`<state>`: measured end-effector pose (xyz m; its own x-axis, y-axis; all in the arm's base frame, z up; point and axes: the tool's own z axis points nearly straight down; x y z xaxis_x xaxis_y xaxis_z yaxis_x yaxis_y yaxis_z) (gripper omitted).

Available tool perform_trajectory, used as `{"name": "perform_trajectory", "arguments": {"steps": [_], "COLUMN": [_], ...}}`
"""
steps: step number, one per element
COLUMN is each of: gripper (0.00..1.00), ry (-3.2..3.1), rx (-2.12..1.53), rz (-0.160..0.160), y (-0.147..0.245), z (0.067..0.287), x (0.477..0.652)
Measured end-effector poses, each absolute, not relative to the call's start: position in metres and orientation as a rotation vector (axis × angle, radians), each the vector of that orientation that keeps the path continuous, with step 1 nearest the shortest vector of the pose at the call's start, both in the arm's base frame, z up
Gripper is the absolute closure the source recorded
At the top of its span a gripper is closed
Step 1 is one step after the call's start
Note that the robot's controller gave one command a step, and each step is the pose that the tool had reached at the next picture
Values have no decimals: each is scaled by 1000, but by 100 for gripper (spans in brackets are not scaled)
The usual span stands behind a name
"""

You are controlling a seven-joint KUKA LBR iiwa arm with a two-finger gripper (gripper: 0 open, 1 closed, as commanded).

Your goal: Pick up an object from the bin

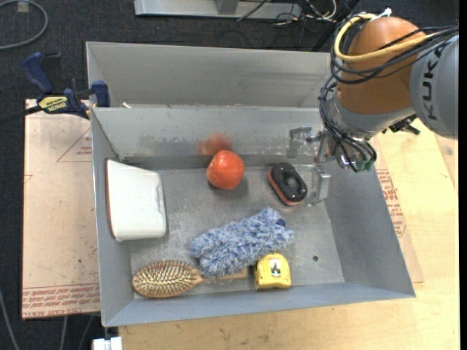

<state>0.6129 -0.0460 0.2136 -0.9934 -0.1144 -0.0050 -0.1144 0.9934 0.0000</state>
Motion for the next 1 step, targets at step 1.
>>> {"name": "perform_trajectory", "arguments": {"steps": [1], "gripper": [0], "ry": [3100], "rx": [-437], "rz": [-3], "y": [-29], "z": [162], "x": [599]}}
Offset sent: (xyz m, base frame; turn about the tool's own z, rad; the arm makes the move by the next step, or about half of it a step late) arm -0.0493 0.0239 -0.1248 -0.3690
